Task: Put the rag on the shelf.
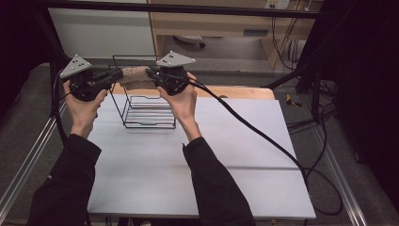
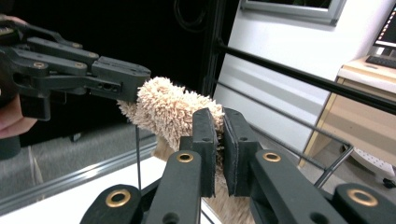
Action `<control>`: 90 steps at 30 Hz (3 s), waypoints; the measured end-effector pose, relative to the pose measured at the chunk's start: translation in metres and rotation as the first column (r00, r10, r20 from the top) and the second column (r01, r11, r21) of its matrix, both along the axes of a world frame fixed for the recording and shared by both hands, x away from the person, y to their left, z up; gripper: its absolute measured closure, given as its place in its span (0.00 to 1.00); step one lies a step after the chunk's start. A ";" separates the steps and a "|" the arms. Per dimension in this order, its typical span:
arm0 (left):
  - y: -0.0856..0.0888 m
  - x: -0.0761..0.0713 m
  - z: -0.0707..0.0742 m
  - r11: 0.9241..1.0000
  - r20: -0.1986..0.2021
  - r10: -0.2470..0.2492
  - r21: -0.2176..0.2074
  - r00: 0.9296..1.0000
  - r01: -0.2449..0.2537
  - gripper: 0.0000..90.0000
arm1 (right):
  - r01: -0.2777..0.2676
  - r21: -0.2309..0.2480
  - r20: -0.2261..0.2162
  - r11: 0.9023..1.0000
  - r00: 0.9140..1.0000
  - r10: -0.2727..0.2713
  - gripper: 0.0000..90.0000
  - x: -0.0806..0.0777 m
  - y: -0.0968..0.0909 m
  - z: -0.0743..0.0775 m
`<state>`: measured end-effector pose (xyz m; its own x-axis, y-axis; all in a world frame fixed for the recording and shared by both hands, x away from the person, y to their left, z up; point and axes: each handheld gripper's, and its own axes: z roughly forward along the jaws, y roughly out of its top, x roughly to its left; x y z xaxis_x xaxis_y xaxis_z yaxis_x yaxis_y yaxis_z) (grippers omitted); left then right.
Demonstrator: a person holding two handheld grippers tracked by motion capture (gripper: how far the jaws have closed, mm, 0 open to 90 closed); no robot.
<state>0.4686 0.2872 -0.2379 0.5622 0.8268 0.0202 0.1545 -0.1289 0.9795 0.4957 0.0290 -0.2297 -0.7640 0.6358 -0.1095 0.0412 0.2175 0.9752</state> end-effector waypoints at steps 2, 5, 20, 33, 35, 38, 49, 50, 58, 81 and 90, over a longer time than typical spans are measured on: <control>0.000 -0.001 -0.002 1.000 -0.011 -0.001 -0.004 1.000 0.001 0.93 | -0.007 0.008 -0.019 1.000 1.000 0.007 0.94 0.000 -0.001 -0.003; -0.001 -0.003 -0.003 1.000 -0.020 0.001 -0.003 1.000 -0.001 0.92 | -0.015 0.006 -0.034 1.000 0.999 0.015 0.94 0.000 -0.003 -0.007; 0.001 -0.014 0.027 0.999 -0.055 0.012 -0.037 0.998 -0.014 0.91 | -0.010 -0.017 -0.019 1.000 1.000 0.010 0.94 -0.002 -0.001 -0.013; -0.011 -0.004 -0.001 0.999 -0.187 -0.032 0.017 0.982 0.035 1.00 | -0.026 -0.034 -0.031 0.999 0.999 0.025 0.88 -0.003 -0.001 -0.015; -0.010 -0.004 -0.003 0.999 -0.185 -0.030 0.015 0.982 0.034 1.00 | -0.033 -0.031 -0.039 0.999 0.999 0.032 0.87 -0.003 -0.002 -0.014; -0.010 -0.004 -0.004 0.999 -0.184 -0.026 0.020 0.983 0.030 1.00 | -0.044 -0.020 -0.051 0.999 0.998 0.043 0.82 -0.004 -0.003 -0.012; -0.012 0.001 -0.015 0.999 -0.191 -0.014 0.045 0.982 0.023 1.00 | -0.073 0.001 -0.097 0.997 0.993 0.073 0.93 -0.005 -0.008 -0.006; -0.012 0.001 -0.016 0.999 -0.192 -0.014 0.045 0.981 0.023 1.00 | -0.079 -0.010 -0.115 0.997 0.990 0.078 0.96 -0.004 -0.007 -0.008; -0.012 0.005 -0.024 0.998 -0.197 0.001 0.058 0.980 0.010 1.00 | -0.032 -0.049 -0.191 0.998 0.981 0.022 1.00 0.006 -0.007 -0.025; -0.013 -0.005 -0.017 0.999 -0.180 0.008 0.048 0.984 0.001 0.80 | -0.030 -0.003 -0.147 1.000 0.989 0.029 0.77 -0.004 -0.022 -0.016; -0.008 -0.018 -0.014 0.998 -0.171 0.016 0.057 0.985 -0.006 0.59 | -0.022 0.016 -0.168 1.000 0.985 0.024 0.53 -0.010 -0.041 -0.010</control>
<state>0.4511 0.2790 -0.2518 0.5524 0.8331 -0.0286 0.3206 -0.1806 0.9298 0.4853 -0.0121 -0.2395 -0.7851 0.6186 0.0303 0.2000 0.2070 0.9577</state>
